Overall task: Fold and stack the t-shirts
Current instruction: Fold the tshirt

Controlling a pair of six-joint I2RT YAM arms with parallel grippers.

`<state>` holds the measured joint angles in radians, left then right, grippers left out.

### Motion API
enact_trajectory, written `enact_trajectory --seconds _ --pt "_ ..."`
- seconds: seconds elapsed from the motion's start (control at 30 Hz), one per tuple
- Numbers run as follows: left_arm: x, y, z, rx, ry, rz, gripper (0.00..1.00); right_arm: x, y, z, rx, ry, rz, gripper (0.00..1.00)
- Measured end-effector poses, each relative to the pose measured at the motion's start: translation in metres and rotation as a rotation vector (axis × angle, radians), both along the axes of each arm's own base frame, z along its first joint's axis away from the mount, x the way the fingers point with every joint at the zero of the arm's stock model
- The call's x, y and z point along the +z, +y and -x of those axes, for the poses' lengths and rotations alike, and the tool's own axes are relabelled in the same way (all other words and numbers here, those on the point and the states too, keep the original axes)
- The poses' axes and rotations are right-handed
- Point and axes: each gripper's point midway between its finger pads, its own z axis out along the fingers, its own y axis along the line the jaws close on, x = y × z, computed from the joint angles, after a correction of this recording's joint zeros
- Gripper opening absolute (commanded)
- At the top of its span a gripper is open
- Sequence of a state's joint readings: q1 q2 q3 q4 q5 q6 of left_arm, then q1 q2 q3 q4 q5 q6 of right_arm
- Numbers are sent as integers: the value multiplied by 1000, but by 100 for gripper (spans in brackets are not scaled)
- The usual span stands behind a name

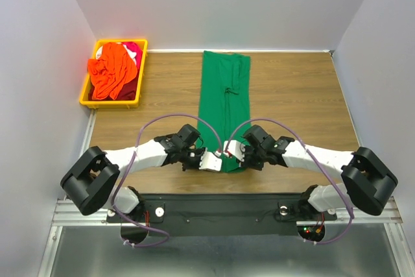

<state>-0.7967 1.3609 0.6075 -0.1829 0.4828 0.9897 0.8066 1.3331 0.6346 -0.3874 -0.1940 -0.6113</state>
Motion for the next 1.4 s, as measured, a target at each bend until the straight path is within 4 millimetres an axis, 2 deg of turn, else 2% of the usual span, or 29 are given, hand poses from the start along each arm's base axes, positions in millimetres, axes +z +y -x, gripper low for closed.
enact_trajectory --seconds 0.17,0.3,0.4,0.47,0.67,0.8,0.9,1.03,1.2,1.4 --pt "12 -1 -3 28 20 -6 0 6 -7 -1 -28 -9 27 1" --pt "45 -14 -13 45 1 49 0 27 -3 -6 -29 -27 11 1" --pt "60 -19 -15 48 -7 85 0 43 1 -6 -16 -42 -21 1" --pt "64 -18 -9 43 7 90 0 47 0 1 -4 -23 -30 1" --pt "74 -20 27 -2 94 101 0 51 -13 25 13 52 -15 1" --pt "80 -20 27 10 118 106 0 58 -17 22 19 44 0 1" --pt "92 -22 7 50 127 120 0 64 -17 10 12 30 -1 1" --pt "102 -23 -40 113 106 142 0 69 -24 -26 -31 14 10 1" --pt "96 -21 -87 153 91 122 0 69 -32 -76 -60 3 29 1" --pt "98 -27 -154 175 47 130 0 63 -36 -141 -78 -1 32 1"
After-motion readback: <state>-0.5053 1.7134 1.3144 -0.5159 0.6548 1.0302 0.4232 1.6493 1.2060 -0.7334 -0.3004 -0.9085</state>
